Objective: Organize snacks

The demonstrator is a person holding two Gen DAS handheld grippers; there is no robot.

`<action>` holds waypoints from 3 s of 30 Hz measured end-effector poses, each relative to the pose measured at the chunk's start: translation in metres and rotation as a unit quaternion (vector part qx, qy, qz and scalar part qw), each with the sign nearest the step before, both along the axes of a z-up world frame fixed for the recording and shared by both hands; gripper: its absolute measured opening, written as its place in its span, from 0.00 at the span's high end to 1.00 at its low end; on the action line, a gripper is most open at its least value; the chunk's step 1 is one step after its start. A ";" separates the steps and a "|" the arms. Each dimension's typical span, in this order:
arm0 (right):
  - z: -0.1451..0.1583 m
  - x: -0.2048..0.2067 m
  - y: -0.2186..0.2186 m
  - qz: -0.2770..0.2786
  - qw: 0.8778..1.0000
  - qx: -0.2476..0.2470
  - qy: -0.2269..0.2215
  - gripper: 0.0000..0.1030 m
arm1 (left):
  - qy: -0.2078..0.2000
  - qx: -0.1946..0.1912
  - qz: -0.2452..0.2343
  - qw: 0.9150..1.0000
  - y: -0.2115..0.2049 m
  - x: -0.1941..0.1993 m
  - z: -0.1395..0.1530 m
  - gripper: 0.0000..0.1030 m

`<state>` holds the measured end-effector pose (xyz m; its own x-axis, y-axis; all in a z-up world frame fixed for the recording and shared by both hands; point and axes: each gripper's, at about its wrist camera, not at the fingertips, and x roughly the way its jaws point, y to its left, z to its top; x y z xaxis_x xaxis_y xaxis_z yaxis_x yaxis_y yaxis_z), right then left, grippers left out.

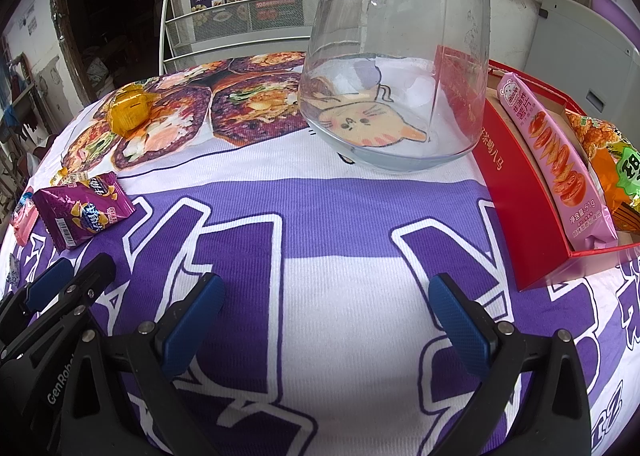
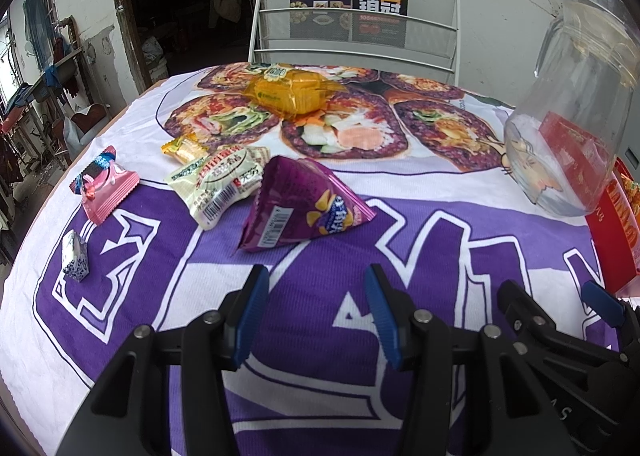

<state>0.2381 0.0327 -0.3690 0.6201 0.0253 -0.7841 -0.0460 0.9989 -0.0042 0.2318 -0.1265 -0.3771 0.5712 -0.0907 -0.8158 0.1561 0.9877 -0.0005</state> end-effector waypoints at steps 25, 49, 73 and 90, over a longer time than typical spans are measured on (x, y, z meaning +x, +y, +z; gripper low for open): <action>0.000 0.000 0.000 0.000 1.000 0.000 0.000 0.52 | 0.000 0.000 0.000 1.000 0.000 0.000 0.000 0.00; 0.070 -0.010 0.009 0.010 1.000 -0.015 0.009 0.52 | 0.013 0.001 -0.008 1.000 0.006 -0.002 0.082 0.00; 0.113 -0.019 0.017 0.031 0.999 -0.005 0.008 0.52 | 0.005 -0.010 -0.006 1.000 0.003 -0.007 0.121 0.00; 0.121 -0.024 0.024 0.042 0.999 -0.004 0.011 0.52 | 0.006 -0.017 -0.002 1.000 0.005 -0.009 0.129 0.00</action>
